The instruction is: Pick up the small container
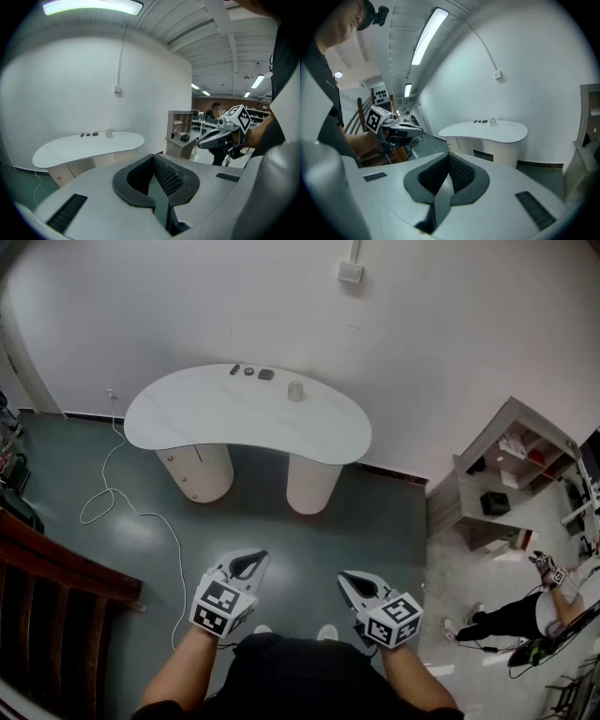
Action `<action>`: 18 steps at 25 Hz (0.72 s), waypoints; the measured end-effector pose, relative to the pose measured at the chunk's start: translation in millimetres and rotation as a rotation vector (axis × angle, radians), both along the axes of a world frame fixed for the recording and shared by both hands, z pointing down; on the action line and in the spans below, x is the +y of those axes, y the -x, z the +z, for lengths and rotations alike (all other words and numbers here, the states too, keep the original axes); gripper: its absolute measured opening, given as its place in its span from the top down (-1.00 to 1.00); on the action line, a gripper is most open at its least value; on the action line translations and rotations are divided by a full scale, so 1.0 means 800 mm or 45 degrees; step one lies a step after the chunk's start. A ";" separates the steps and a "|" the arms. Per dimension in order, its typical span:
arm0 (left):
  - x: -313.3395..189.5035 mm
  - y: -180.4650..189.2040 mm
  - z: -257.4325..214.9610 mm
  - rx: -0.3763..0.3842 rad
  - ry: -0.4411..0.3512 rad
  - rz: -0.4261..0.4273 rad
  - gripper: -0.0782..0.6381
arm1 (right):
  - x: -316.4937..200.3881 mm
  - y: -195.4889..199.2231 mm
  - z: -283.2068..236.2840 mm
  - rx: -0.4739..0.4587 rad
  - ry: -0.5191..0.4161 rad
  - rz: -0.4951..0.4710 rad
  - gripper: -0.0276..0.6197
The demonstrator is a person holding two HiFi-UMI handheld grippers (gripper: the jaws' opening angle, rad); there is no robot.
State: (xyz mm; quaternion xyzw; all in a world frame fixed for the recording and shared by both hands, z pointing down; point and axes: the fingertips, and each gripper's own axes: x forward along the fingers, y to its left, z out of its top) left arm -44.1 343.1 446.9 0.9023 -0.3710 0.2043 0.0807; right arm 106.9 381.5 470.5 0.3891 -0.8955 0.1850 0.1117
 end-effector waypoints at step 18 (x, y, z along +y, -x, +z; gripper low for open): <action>0.002 0.119 0.027 -0.020 0.011 0.015 0.73 | -0.012 0.097 0.017 0.045 0.019 0.080 0.93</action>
